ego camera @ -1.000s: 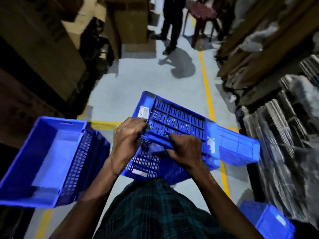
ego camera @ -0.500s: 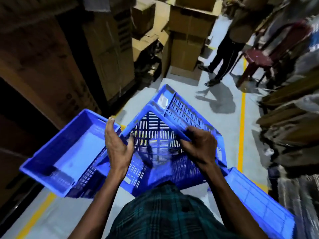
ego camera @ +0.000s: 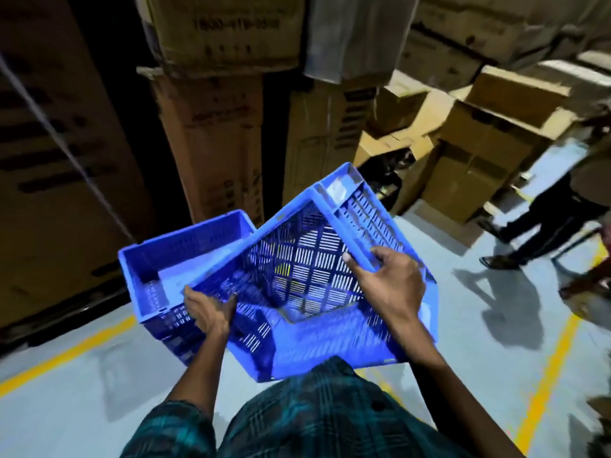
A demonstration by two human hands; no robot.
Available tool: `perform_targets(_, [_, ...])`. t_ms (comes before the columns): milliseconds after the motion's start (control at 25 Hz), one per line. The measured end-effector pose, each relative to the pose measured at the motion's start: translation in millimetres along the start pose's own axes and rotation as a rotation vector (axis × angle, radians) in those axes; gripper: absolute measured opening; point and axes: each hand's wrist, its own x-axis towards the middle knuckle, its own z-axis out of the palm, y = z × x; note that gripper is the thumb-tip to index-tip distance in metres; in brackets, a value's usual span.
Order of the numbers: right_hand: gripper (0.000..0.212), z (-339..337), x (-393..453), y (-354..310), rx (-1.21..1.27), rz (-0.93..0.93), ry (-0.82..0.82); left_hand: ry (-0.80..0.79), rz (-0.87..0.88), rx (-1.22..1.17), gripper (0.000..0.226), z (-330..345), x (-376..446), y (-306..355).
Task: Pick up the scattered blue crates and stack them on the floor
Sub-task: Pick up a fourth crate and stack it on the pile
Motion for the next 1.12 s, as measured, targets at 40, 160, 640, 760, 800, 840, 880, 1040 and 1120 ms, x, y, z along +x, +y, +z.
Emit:
perform_targets(40, [0.055, -1, 4, 0, 0.020, -0.011, -0.011, 0.030, -0.089, -0.050, 0.112, -2, -12, 1])
perform_targets(160, [0.066, -15, 16, 6, 0.087, -0.006, -0.048, 0.087, -0.243, -0.108, 0.116, -9, -34, -9])
perform_targets(640, [0.068, 0, 27, 0, 0.536, -0.079, -0.227, 0.315, -0.433, -0.652, 0.057, -66, -22, -93])
perform_targets(760, [0.069, 22, 43, -2, 0.529, -0.053, -0.211, 0.389, -0.397, -0.557, 0.040, -80, -26, -73])
perform_targets(800, [0.070, 31, 50, -4, 0.525, -0.032, -0.223, 0.414, -0.380, -0.524, 0.039, -84, -27, -67])
perform_targets(840, [0.075, 41, 56, -8, 0.521, -0.012, -0.244, 0.432, -0.380, -0.513, 0.039, -87, -24, -62])
perform_targets(880, [0.081, 55, 62, -13, 0.520, 0.005, -0.266, 0.447, -0.386, -0.496, 0.040, -90, -18, -62])
perform_targets(1040, [0.069, 111, 81, -42, 0.498, 0.058, -0.293, 0.458, -0.396, -0.392, 0.044, -109, 22, -70])
perform_targets(1120, [0.059, 137, 83, -53, 0.482, 0.074, -0.332, 0.454, -0.400, -0.334, 0.046, -125, 45, -70])
